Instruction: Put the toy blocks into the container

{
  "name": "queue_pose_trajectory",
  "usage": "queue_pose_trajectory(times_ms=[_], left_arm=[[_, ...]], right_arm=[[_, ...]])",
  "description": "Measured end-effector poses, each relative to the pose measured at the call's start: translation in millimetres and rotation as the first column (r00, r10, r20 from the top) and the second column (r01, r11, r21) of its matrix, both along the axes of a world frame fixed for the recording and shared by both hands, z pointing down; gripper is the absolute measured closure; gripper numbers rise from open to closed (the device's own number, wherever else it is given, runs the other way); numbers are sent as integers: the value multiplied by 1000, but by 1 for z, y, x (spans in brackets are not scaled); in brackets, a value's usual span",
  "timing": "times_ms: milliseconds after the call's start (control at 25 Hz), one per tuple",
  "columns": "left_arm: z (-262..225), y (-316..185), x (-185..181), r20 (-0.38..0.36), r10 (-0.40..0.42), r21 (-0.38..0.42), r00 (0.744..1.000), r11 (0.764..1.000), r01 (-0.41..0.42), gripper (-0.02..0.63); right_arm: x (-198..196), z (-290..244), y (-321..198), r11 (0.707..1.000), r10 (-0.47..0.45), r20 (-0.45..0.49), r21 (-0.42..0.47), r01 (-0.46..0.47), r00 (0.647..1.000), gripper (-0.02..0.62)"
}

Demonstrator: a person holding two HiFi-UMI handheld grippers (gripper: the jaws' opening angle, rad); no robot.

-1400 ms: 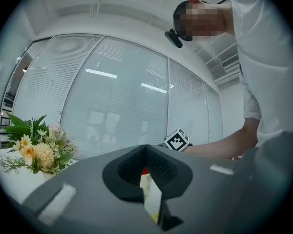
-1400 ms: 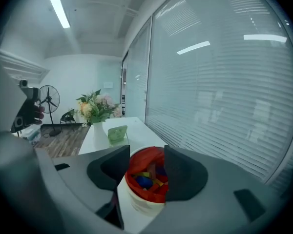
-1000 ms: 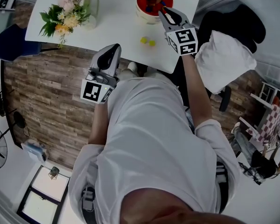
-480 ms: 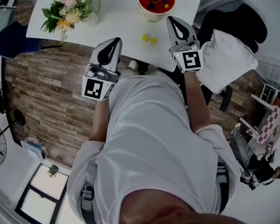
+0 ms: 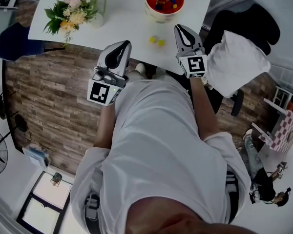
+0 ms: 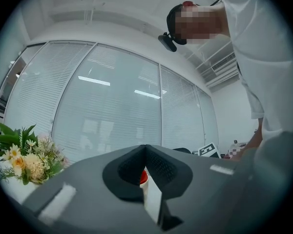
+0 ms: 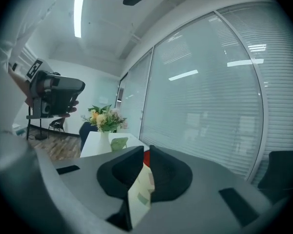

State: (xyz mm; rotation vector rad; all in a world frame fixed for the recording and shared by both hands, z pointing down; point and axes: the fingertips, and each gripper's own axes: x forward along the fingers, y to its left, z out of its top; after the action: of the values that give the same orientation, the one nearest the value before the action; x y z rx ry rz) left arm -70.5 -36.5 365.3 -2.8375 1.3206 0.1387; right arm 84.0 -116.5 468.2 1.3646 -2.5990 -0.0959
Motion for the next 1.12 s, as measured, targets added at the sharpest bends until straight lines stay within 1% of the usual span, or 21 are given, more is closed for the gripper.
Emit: queue_pose_trajectory(times_ms=[40, 120, 280, 440, 520, 680, 760, 880, 1000, 1120], left_arm=[[1, 1, -1, 7, 3, -1, 1000, 1000, -3, 612], [3, 3, -2, 14, 3, -5, 1000, 1000, -3, 612], [2, 5, -5, 6, -2, -8, 1000, 1000, 2, 612], [3, 8, -8, -7, -13, -22, 1000, 1000, 13, 612], [2, 10, -12, -16, -20, -25, 1000, 999, 20, 612], [0, 12, -20, -22, -35, -27, 999, 999, 34, 612], [-2, 13, -24, -33, -46, -32, 998, 998, 45, 612], [-3, 16, -32, -41, -68, -38, 997, 997, 67, 612], [-2, 18, -35, -34, -85, -44, 996, 996, 83, 612], [-1, 21, -37, -30, -100, -49, 995, 994, 98, 612]], right_arm=[[-2, 4, 1, 1000, -4, -2, -14, 4, 1000, 538], [-6, 15, 3, 999, -12, -16, -39, 11, 1000, 515], [-14, 47, 3, 994, -34, -59, -110, 27, 998, 408], [-20, 91, 3, 977, -78, -117, -207, 52, 990, 371], [-22, 116, 4, 961, -106, -154, -268, 61, 982, 361], [-27, 161, 8, 921, -177, -215, -380, 85, 960, 330], [-28, 180, 10, 901, -215, -247, -423, 94, 945, 313], [-31, 202, 12, 876, -272, -298, -470, 107, 915, 307], [-36, 220, 14, 848, -316, -312, -517, 119, 896, 307], [-36, 236, 16, 814, -343, -314, -570, 114, 885, 302]])
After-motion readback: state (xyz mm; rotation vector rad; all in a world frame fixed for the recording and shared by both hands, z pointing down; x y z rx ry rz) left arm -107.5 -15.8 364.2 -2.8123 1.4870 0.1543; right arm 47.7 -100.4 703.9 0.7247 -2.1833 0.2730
